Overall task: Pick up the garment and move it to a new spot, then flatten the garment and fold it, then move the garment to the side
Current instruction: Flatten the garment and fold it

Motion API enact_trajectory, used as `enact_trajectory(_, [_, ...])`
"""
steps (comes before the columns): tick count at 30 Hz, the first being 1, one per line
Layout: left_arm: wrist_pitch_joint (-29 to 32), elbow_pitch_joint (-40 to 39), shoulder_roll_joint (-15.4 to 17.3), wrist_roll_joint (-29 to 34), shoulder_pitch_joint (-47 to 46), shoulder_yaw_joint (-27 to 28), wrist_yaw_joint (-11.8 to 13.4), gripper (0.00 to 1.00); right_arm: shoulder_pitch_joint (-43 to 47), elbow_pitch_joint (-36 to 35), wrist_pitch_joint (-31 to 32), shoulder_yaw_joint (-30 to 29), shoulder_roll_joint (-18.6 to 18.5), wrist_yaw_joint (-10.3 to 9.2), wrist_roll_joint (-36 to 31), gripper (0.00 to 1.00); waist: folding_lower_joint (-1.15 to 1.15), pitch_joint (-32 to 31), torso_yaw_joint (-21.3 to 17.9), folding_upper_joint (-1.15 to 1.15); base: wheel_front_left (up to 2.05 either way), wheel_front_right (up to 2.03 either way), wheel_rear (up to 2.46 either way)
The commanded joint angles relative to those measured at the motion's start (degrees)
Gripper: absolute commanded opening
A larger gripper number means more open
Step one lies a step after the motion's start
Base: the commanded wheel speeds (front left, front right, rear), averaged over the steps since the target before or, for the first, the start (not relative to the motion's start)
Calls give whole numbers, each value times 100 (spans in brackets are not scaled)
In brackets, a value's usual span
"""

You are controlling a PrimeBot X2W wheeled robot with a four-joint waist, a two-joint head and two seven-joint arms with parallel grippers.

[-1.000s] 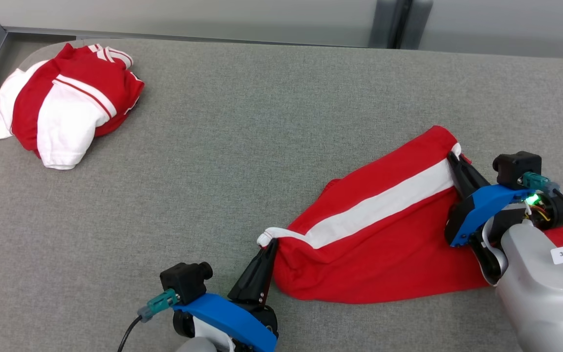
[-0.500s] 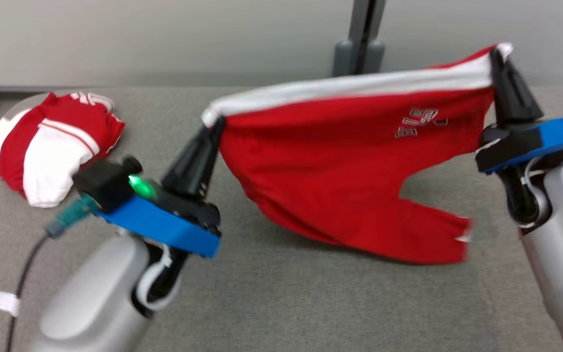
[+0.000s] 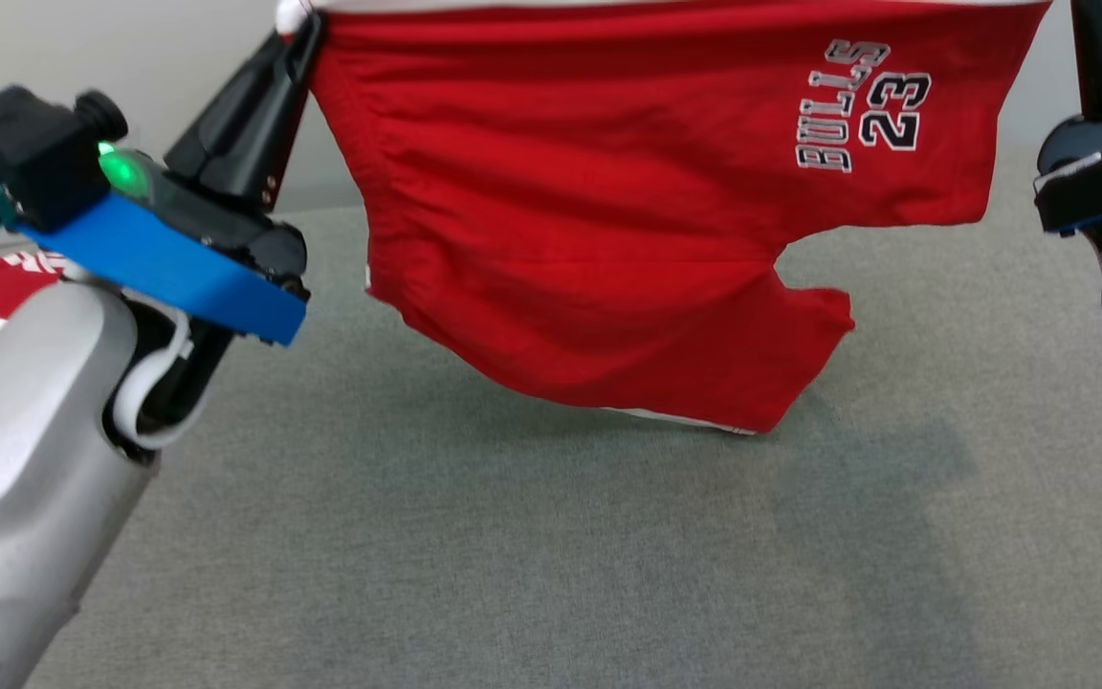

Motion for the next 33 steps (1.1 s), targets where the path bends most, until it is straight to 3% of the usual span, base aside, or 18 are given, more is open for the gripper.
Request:
enact_trajectory(1, [31, 142, 50, 12, -174, 28, 23, 0, -186, 95, 10, -24, -40, -11, -47, 0, 1, 201, 63, 0, 0, 0, 0])
enact_trajectory(10, [-175, 1274, -332, 486, -1537, 161, 117, 0, -1623, 914, -578, 163, 129, -12, -545, 0, 1, 1170, 79, 0, 0, 0, 0])
enact_trajectory(16, [-310, 1470, -643, 1104, -2153, 814, 305, 0, -2342, 1321, -899, -45, 337, -13, -639, 0, 1, 1388, 111, 0, 0, 0, 0])
enact_trajectory(23, [-311, 1369, -1019, 1569, -763, 1402, 136, 0, -1306, 1356, -924, 588, 448, -11, -156, 0, 1, 1206, 148, 0, 0, 0, 0])
enact_trajectory(28, [-313, 1442, -1364, 1499, 944, 1921, 58, 0, 195, 1086, -927, 1096, 202, -12, 441, 0, 1, 930, 197, 0, 0, 0, 0])
enact_trajectory(33, [-314, 1276, -1839, 1550, 2514, 2375, 33, 0, 1781, 656, -929, 1153, -27, -14, 705, 0, 1, 518, 273, 0, 0, 0, 0])
